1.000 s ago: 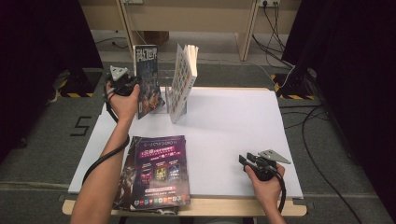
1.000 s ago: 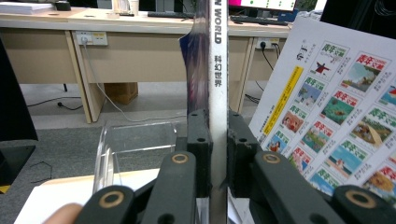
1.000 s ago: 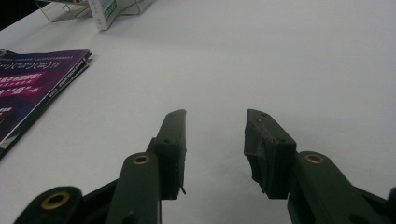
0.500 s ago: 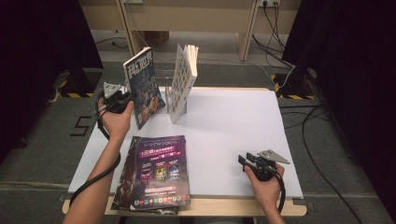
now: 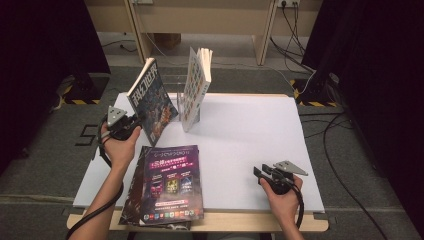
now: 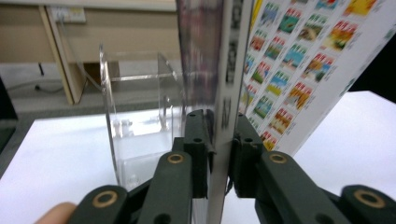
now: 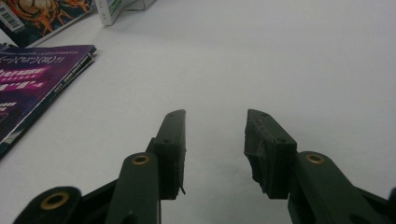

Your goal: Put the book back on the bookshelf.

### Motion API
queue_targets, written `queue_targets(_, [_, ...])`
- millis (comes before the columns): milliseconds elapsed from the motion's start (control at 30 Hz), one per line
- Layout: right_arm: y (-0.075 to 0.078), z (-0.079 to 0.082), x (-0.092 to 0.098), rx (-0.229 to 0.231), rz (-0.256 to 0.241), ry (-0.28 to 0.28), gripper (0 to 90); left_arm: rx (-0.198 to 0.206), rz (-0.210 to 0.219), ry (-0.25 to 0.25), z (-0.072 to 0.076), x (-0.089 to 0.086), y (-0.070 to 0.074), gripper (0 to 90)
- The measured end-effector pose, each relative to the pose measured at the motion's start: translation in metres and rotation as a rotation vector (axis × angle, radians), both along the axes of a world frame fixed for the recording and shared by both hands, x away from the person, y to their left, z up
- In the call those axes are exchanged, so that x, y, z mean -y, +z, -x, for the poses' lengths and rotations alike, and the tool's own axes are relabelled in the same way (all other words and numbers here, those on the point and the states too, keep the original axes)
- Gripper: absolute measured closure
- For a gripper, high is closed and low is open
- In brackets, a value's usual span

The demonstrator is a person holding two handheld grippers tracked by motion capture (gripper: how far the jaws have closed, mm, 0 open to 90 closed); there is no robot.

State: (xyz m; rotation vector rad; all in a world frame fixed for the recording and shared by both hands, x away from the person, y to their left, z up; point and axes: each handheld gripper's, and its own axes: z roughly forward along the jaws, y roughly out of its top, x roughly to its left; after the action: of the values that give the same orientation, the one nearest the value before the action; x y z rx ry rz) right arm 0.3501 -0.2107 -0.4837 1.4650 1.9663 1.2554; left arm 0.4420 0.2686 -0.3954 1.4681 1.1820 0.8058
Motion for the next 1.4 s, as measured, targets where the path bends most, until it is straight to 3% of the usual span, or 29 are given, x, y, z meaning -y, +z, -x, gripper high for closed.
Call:
queue_targets(67, [0.0,0.0,0.0,-0.002,-0.001,0.0,58.6,0.024,0.02,0.012,-0.002,-0.001,0.005,71.1])
queue_targets(233, [-0.001,-0.001,0.002,-0.002,-0.001,-0.003,58.2,0.043,0.049,0.025,-0.006,0.0,0.018,67.8])
queue_targets(500, [-0.002,-0.001,0.002,-0.009,-0.006,0.0,57.7,0.007,0.084,0.047,-0.019,-0.001,0.027,68.2])
queue_targets(700, [-0.003,-0.002,0.003,-0.018,-0.003,-0.001,57.3,0.015,0.095,0.057,-0.023,0.0,0.032,70.6])
queue_targets(867, [-0.003,-0.002,0.003,-0.02,-0.004,0.0,57.1,0.02,0.082,0.076,-0.028,0.004,0.036,71.7])
queue_targets(967, [-0.003,-0.002,0.003,-0.019,0.003,0.001,57.1,0.003,0.082,0.068,-0.032,0.006,0.034,72.5])
queue_targets(1133, [-0.003,-0.002,0.003,-0.028,-0.005,0.0,57.2,-0.004,0.06,0.061,-0.032,0.01,0.031,81.3])
queue_targets(1400, [-0.003,-0.002,0.004,-0.028,-0.004,-0.002,57.2,-0.003,0.051,0.033,-0.038,0.014,0.035,82.1])
